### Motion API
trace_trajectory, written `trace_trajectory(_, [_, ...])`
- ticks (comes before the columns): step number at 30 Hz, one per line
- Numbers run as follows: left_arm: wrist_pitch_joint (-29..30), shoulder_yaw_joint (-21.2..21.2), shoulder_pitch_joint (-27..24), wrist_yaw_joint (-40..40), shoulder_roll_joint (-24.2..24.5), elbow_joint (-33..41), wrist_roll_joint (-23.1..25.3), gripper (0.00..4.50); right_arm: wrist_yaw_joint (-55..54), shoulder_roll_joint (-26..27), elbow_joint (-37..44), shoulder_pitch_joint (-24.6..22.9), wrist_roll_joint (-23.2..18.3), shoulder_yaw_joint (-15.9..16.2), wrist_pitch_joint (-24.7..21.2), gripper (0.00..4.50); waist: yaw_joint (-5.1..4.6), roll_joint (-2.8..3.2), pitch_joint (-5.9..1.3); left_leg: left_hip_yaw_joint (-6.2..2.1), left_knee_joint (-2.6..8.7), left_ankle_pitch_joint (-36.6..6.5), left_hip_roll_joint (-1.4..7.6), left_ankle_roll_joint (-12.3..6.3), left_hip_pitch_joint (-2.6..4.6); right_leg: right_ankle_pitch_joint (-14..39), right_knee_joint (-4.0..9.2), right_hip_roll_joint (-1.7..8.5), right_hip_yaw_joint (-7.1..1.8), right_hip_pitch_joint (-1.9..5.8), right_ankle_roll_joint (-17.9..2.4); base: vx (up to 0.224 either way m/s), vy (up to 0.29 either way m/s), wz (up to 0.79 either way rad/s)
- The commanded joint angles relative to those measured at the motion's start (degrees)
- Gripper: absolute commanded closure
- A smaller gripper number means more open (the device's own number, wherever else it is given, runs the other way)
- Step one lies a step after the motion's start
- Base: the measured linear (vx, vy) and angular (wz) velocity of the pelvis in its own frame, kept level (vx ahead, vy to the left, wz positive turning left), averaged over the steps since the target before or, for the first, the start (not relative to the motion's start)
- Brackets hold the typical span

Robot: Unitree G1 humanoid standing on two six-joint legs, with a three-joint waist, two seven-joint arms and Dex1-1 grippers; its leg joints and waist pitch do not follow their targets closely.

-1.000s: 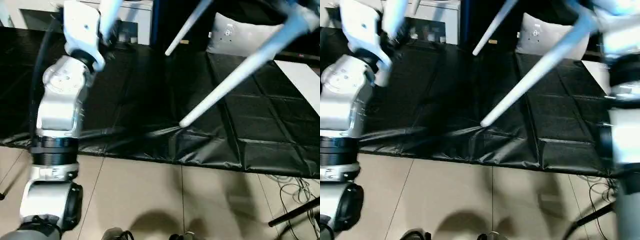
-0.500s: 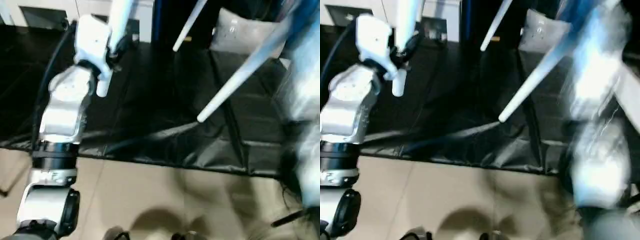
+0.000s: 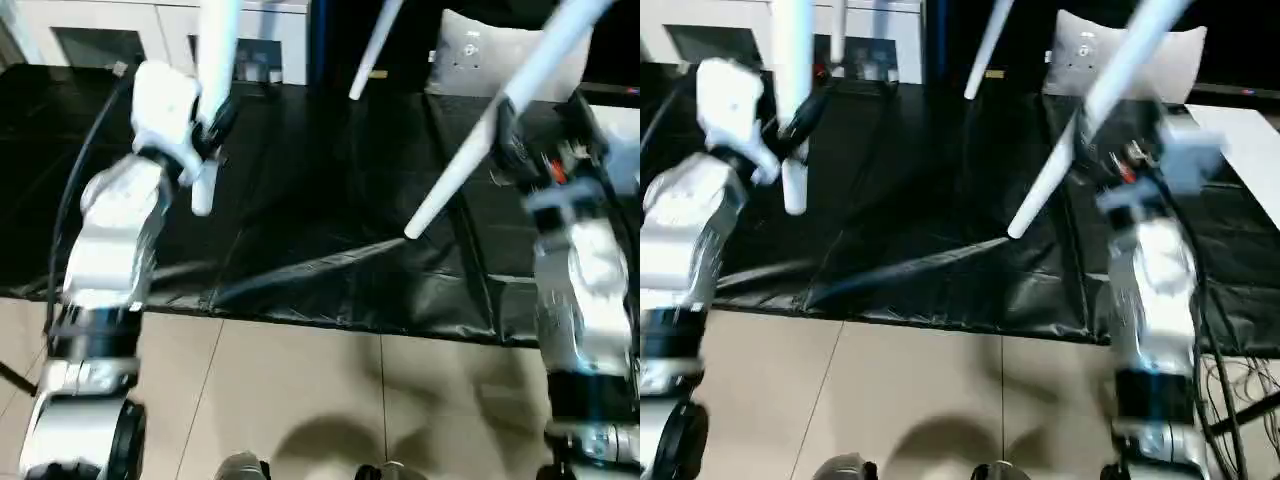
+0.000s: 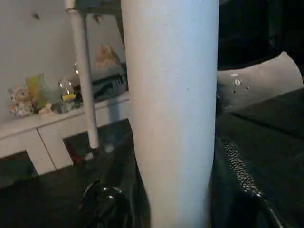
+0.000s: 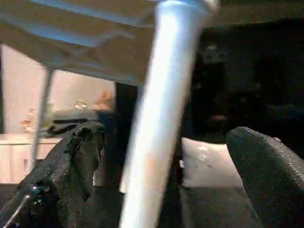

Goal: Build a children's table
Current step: Flip table

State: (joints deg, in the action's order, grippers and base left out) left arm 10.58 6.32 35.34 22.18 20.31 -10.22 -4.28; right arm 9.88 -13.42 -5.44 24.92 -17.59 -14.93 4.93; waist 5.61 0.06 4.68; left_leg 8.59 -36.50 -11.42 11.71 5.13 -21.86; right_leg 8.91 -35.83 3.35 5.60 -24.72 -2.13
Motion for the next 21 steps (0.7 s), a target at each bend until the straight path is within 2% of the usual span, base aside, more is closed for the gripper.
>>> trace_trajectory(1, [-0.2, -3.3, -0.1, 2.9, 1.1, 0.7, 1.4, 2.88, -0.2, -1.1, -2.4, 2.0, -0.6, -0.5, -3.9, 0.0, -0.52, 0.45, -4.24, 0.1, 4.86, -13.2, 0.41, -1.17, 1.0, 24.6, 5.9, 3.67, -2.54, 3.21, -2.6, 0.0, 0.0, 0.0])
trace_trajectory(3, [-0.5, -3.3, -0.3, 3.3, 1.2, 0.7, 1.3, 2.88, 1.4, -2.3, -6.6, 4.6, -2.7, -0.6, -7.0, 0.0, -0.66, 0.41, -4.27, 0.15, 4.82, -13.9, 0.42, -1.27, 1.05, 23.9, 5.84, 3.7, -2.52, 3.19, -3.3, 0.0, 0.0, 0.0])
trace_trajectory(4, [-0.7, -3.4, -0.4, 3.5, 1.2, 0.6, 1.3, 2.88, 3.0, -2.8, -9.1, 6.1, -3.5, -0.5, -7.4, 0.0, -0.66, 0.41, -4.27, 0.15, 4.82, -13.9, 0.42, -1.27, 1.05, 23.9, 5.84, 3.7, -2.52, 3.19, -3.3, 0.0, 0.0, 0.0])
trace_trajectory(5, [-0.8, -3.5, -0.4, 3.6, 1.3, 0.4, 1.3, 2.88, 4.1, -3.1, -10.8, 7.1, -3.9, -0.4, -7.4, 0.0, -0.76, 0.57, -4.47, 0.06, 4.8, -13.8, 0.5, -1.36, 0.92, 22.4, 5.74, 3.85, -2.48, 3.45, -4.2, 0.0, 0.0, 0.0])
trace_trajectory(6, [-1.0, -3.7, -0.3, 4.0, 1.2, 0.2, 1.1, 2.88, 7.3, -4.2, -16.7, 10.0, -3.0, 0.3, -6.9, 0.0, -0.76, 0.75, -4.63, 0.07, 4.71, -13.4, 0.57, -1.33, 0.85, 20.9, 5.54, 3.95, -2.53, 3.5, -5.1, 0.0, 0.0, 0.0])
trace_trajectory(7, [-1.0, -3.8, -0.3, 4.1, 1.2, 0.1, 1.1, 2.88, 7.4, -4.4, -17.6, 10.4, -2.8, 0.3, -6.8, 0.0, -0.89, 0.68, -4.61, 0.07, 4.71, -13.3, 0.58, -1.29, 0.76, 20.3, 5.43, 3.95, -2.53, 3.57, -5.8, 0.0, 0.0, 0.0])
trace_trajectory(8, [-1.2, -4.1, -0.2, 4.5, 1.1, -0.2, 1.0, 2.88, 8.3, -5.6, -24.6, 13.7, -0.8, 0.6, -5.3, 0.0, -0.86, 0.66, -4.79, 0.13, 4.6, -12.7, 0.62, -1.16, 0.78, 19.0, 5.21, 4.09, -2.55, 3.6, -7.1, 0.0, 0.0, 0.0])
trace_trajectory(10, [-1.3, -4.3, -0.3, 4.8, 1.1, -0.3, 0.9, 2.88, 8.3, -6.0, -28.1, 15.7, -0.2, 0.2, -4.8, 0.0, -0.75, 0.68, -4.76, 0.28, 4.53, -12.3, 0.59, -1.21, 0.86, 18.1, 5.28, 4.02, -2.59, 3.65, -7.8, 0.0, 0.0, 0.0])
trace_trajectory(11, [-1.6, -4.5, -0.2, 5.3, 1.2, -0.6, 0.8, 2.88, 9.5, -6.5, -33.1, 18.9, 0.0, -0.2, -4.5, 0.0, -0.66, 0.71, -4.83, 0.31, 4.51, -11.9, 0.73, -1.18, 0.92, 16.9, 4.99, 4.13, -2.7, 3.7, -8.9, 0.0, 0.0, 0.0])
trace_trajectory(12, [-1.7, -4.6, -0.1, 5.4, 1.2, -1.0, 0.8, 2.88, 11.0, -6.8, -35.6, 20.6, -0.1, -0.2, -4.7, 0.0, -0.59, 0.76, -4.94, 0.28, 4.51, -12.0, 0.79, -1.24, 0.95, 16.5, 4.86, 4.18, -2.66, 3.8, -9.4, 0.0, 0.0, 0.0])
trace_trajectory(14, [-1.9, -4.6, 0.1, 5.4, 1.2, -1.3, 0.8, 2.88, 12.8, -7.2, -37.6, 22.0, -0.5, 0.1, -4.8, 0.0, -0.4, 0.86, -5.1, 0.29, 4.45, -10.2, 0.95, -1.75, 0.72, 12.6, 4.43, 4.16, -2.79, 4.06, -10.7, 0.0, 0.0, 0.0])
trace_trajectory(16, [-2.1, -4.8, -0.1, 5.8, 1.2, -1.5, 0.7, 2.88, 17.8, -7.4, -39.7, 23.3, -1.4, 0.8, -5.6, 0.0, -0.33, 0.89, -5.2, 0.31, 4.4, -10.0, 1.0, -2.13, 0.77, 11.5, 4.21, 4.16, -2.75, 4.13, -11.3, 0.0, 0.0, 0.0])
trace_trajectory(17, [-2.4, -5.0, -0.2, 6.3, 1.3, -2.0, 0.6, 2.88, 23.3, -7.8, -42.7, 25.1, -2.0, 1.7, -6.1, 0.0, -0.19, 0.73, -5.39, 0.27, 4.34, -9.1, 1.15, -2.79, 0.61, 9.9, 3.89, 4.31, -2.75, 4.39, -12.3, 0.0, 0.0, 0.0])
trace_trajectory(18, [-2.4, -5.0, -0.2, 6.3, 1.3, -2.0, 0.6, 2.88, 23.3, -7.8, -42.7, 25.1, -2.0, 1.7, -6.1, 0.0, -0.2, 0.73, -5.29, 0.31, 4.35, -9.1, 1.14, -3.01, 0.54, 9.9, 3.98, 4.29, -2.75, 4.37, -12.5, 0.0, 0.0, 0.0])
trace_trajectory(19, [-2.5, -5.1, -0.3, 6.8, 1.2, -2.3, 0.3, 2.88, 27.3, -8.0, -43.9, 25.8, -2.4, 2.3, -6.3, 0.0, -0.13, 0.25, -5.24, 0.43, 4.39, -9.3, 1.23, -3.21, 0.64, 10.4, 4.09, 4.39, -2.79, 4.34, -12.7, 0.0, 0.0, 0.0])
trace_trajectory(21, [-2.9, -5.1, -0.9, 7.8, 1.2, -3.0, -0.2, 2.88, 35.2, -8.6, -41.7, 25.0, -4.0, 3.6, -8.1, 0.0, 0.12, -0.26, -5.11, 0.49, 4.42, -9.2, 1.21, -3.36, 0.61, 11.8, 4.15, 4.44, -2.8, 4.45, -12.3, 0.0, 0.0, 0.0])
